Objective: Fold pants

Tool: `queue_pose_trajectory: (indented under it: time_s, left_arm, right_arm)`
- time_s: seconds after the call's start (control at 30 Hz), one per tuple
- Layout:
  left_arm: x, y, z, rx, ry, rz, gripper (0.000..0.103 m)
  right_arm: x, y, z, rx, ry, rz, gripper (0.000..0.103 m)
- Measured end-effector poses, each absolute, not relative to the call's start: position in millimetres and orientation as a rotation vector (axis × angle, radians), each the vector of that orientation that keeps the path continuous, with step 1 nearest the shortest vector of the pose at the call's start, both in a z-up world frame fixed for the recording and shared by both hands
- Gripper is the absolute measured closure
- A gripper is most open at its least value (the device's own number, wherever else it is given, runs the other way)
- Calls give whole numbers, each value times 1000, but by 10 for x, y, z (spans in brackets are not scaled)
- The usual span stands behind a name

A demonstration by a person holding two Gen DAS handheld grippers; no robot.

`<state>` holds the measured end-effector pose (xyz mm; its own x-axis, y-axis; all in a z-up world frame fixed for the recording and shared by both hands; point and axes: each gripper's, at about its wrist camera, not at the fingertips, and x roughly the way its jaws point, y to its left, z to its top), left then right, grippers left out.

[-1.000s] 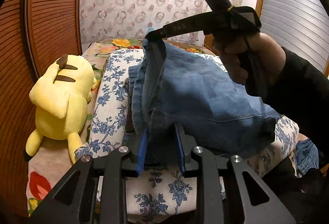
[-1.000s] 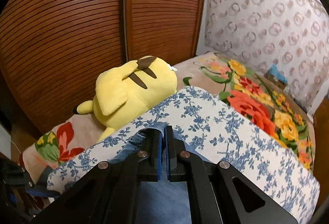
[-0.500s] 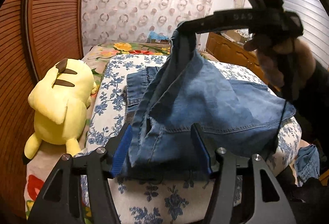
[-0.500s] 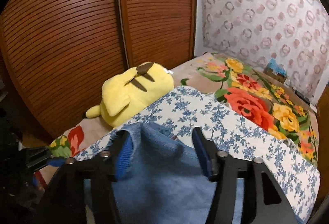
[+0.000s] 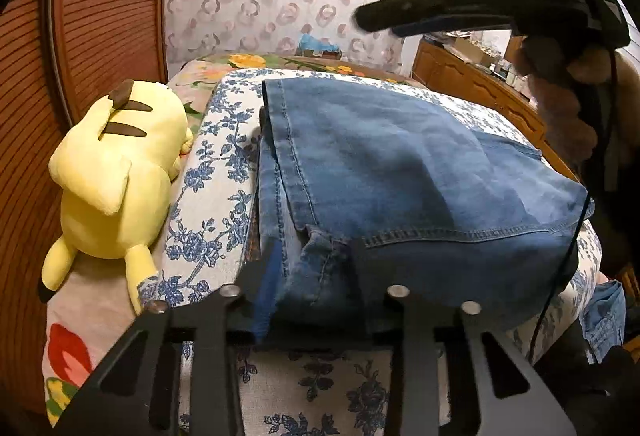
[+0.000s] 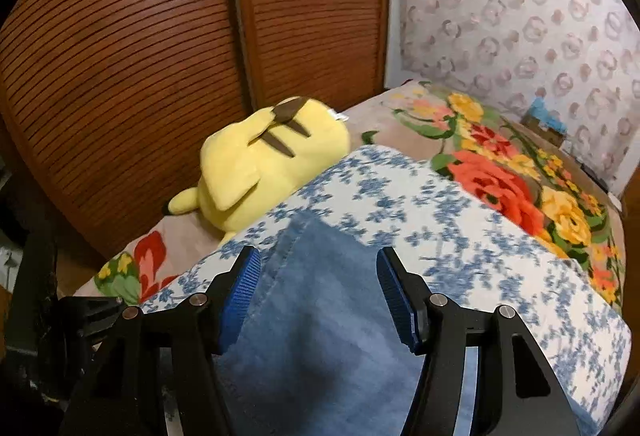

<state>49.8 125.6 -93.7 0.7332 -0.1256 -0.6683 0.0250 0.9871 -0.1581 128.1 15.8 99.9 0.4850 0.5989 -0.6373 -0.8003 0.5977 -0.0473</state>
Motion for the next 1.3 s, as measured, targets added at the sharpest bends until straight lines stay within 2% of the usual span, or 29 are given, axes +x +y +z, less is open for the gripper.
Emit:
queue_pose_trajectory:
  time_s: [0.03,0.1,0.37,0.7,0.77,0.87,0.9,0.97,1.03,1.3]
  left_arm:
    - [485,1257,-937,-143,740,-86,83]
    - [457,1260,-928,-151,730,-101,86]
    - [283,1363,-740,-160,661,-67,88]
    - [293,1280,-691,-128,679,-46,86]
    - [308,1247,-655,-121,676,-33,82]
    - [355,1218,-577,-121,664,-29,66]
    - [372,1197,-544,-121,655,-35,53]
    - [404,1153,-501,-123,646,-52,44]
    - [457,1087,-469,-134,638,-73,23]
    - [740,666,-532,-117,681,-158,22]
  right_arm:
    - [1280,86,1020,-353,611,860,40]
    - [1232,-96,1052,-338,599,837,40]
    - [1027,-1108,1031,-286,575,714,40]
    - [732,-2065,479,-229,642,572,40]
    - [702,-2161,318,-225,662,545,40]
    - [642,-2252,127,-226,664,508,40]
    - [628,-2244,70,-228,669,500,40]
    - [633,-2248,-34,-209,684,501,40]
    - [674,-2280,-104,-200,695,493,40]
    - [799,-2350,-340,-183,732,448,40]
